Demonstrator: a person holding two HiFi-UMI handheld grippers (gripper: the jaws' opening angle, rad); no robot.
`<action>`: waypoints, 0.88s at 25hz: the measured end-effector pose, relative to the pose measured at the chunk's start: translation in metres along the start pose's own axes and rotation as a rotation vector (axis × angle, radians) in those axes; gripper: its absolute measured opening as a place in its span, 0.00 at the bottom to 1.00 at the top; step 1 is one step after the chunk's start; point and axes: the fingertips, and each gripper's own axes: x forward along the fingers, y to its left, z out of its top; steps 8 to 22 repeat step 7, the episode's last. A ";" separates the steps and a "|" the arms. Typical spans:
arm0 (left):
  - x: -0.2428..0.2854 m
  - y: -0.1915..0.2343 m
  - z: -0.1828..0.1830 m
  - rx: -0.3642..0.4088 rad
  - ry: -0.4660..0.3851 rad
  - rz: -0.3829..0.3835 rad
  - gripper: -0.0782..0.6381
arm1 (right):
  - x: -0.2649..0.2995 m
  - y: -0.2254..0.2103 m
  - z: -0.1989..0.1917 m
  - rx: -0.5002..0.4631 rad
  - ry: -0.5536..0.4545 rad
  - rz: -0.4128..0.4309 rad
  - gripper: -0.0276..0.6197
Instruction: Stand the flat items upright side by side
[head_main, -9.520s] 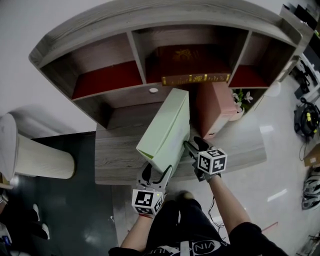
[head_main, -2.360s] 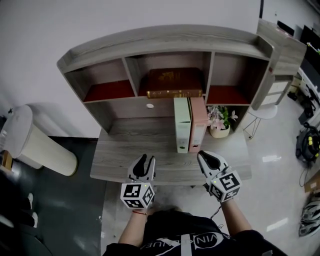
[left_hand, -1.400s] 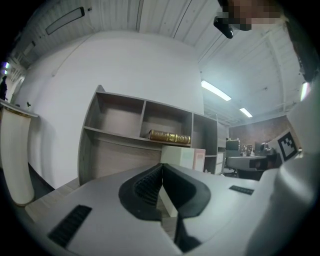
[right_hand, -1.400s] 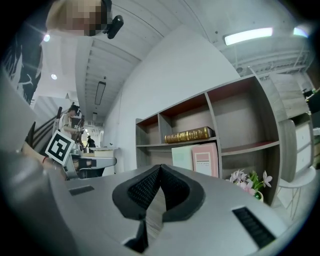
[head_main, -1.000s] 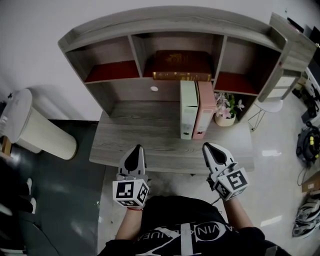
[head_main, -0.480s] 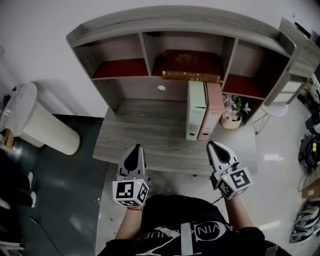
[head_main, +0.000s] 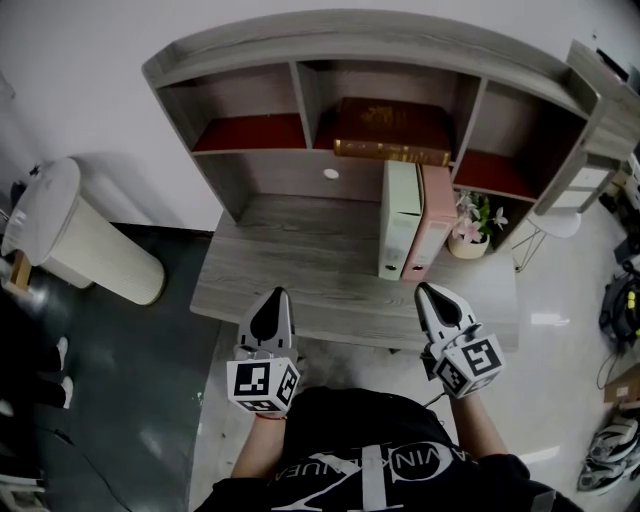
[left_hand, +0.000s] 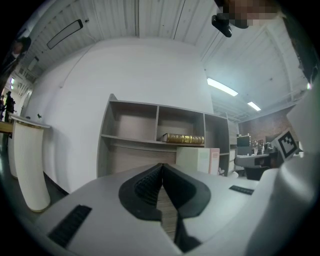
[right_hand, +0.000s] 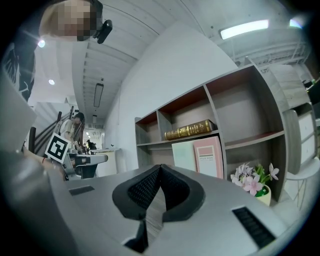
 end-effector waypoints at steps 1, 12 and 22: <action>-0.001 0.001 0.000 0.000 0.001 0.004 0.12 | 0.001 0.000 -0.001 -0.005 0.005 -0.001 0.06; -0.008 0.013 -0.002 -0.003 0.002 0.032 0.12 | 0.012 0.013 0.004 0.032 -0.039 0.054 0.06; -0.008 0.013 -0.002 -0.003 0.002 0.032 0.12 | 0.012 0.013 0.004 0.032 -0.039 0.054 0.06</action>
